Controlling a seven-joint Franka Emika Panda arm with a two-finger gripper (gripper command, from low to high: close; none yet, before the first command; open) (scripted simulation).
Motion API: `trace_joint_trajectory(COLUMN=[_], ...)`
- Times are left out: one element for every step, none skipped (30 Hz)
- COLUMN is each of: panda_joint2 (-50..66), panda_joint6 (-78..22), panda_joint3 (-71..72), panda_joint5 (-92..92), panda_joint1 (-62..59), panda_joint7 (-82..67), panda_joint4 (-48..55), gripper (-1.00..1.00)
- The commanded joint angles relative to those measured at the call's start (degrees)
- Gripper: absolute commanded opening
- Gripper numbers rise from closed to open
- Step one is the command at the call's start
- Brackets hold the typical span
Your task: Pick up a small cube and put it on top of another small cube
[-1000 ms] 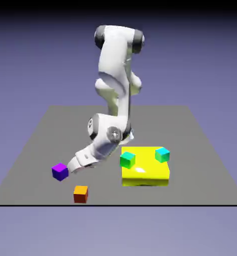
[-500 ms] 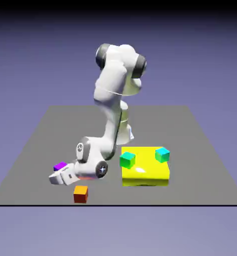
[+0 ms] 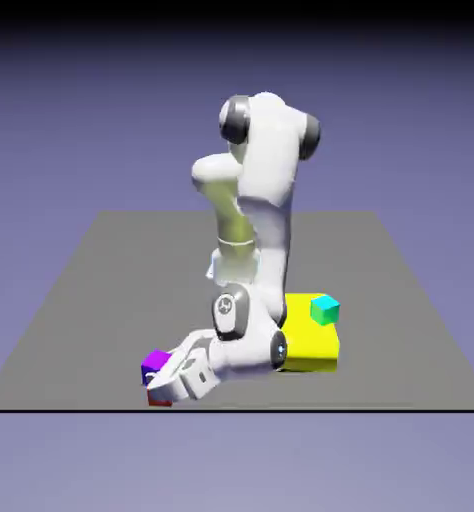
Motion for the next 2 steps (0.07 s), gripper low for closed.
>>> trace_joint_trajectory(panda_joint2=[-1.24,-2.15], panda_joint6=[-2.49,-4.34], panda_joint3=[0.43,0.75], panda_joint5=[0.86,1.49], panda_joint1=[1.11,1.94], panda_joint7=[-0.89,-1.55], panda_joint4=[0.95,1.65], gripper=[1.0,1.0])
